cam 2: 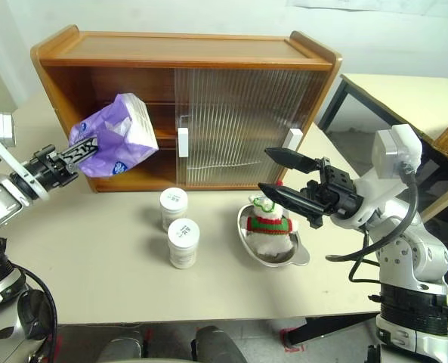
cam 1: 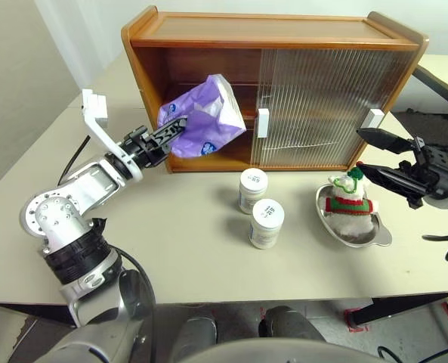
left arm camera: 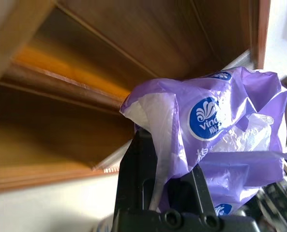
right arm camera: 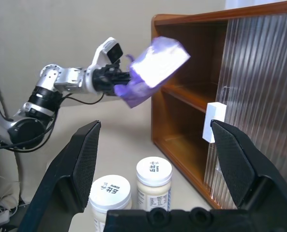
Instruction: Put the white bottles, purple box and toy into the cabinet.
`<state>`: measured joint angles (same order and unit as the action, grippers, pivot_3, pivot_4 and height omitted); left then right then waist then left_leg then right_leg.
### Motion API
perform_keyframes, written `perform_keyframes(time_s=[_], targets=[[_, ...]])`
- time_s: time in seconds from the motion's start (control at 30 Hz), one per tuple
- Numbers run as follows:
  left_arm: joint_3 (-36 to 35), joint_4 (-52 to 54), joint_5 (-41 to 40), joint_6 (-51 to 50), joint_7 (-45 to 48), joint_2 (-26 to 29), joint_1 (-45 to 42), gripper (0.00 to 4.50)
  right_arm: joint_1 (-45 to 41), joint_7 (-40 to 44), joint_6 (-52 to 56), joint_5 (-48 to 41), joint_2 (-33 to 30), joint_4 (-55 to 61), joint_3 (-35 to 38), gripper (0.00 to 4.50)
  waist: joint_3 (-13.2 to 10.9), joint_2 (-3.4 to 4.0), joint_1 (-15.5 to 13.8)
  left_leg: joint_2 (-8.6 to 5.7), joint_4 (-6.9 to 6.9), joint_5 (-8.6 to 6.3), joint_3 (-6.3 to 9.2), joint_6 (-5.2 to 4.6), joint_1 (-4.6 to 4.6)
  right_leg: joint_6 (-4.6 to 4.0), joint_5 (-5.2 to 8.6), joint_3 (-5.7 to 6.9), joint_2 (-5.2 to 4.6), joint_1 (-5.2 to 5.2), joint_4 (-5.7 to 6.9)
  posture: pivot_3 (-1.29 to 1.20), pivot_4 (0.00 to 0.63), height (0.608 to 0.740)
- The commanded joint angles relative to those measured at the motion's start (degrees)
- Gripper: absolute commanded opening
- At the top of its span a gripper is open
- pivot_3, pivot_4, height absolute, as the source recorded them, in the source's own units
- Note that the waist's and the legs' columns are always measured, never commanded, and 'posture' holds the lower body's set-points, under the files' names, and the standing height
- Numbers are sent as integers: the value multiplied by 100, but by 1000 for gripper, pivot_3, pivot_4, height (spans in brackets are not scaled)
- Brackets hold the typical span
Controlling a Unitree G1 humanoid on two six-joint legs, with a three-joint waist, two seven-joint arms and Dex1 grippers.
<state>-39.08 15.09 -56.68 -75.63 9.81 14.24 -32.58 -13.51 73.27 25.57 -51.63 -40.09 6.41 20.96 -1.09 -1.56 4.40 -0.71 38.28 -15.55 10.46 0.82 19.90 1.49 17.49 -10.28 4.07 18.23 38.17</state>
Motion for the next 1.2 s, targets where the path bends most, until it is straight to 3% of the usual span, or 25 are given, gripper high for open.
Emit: perform_keyframes(time_s=[0.03,0.23,0.43,0.67,1.2], targets=[[115,24,19,237,-525,-185,-84,124,86,-39,-30,-16,57,136,1,4500,-1,-2,2,0,3,-1,0,-1,-1,1,0,0,0,-3,0,-149,0,740],[111,198,-150,672,-1424,-651,-194,124,262,-164,-65,2,188,268,-3,4500,-16,-24,6,-3,11,-2,0,-4,-3,7,1,0,0,-10,-1,-146,0,740],[303,54,-141,1192,-1849,-733,-420,124,197,-143,-100,40,172,210,-30,4500,-23,-36,4,-5,15,-3,0,-5,-5,9,0,0,0,-14,-1,-143,0,740],[532,-165,-104,1978,-2055,-944,-536,123,344,-292,-118,0,239,375,22,4500,-27,-42,5,-6,17,-5,0,-8,-4,8,-1,0,0,-16,-2,-140,0,740],[1133,-1228,438,3299,-1756,-792,-941,123,522,-430,-185,-21,271,506,109,4500,-29,-46,23,-8,21,-9,1,-15,1,11,-2,0,0,-14,-4,-157,0,740]])
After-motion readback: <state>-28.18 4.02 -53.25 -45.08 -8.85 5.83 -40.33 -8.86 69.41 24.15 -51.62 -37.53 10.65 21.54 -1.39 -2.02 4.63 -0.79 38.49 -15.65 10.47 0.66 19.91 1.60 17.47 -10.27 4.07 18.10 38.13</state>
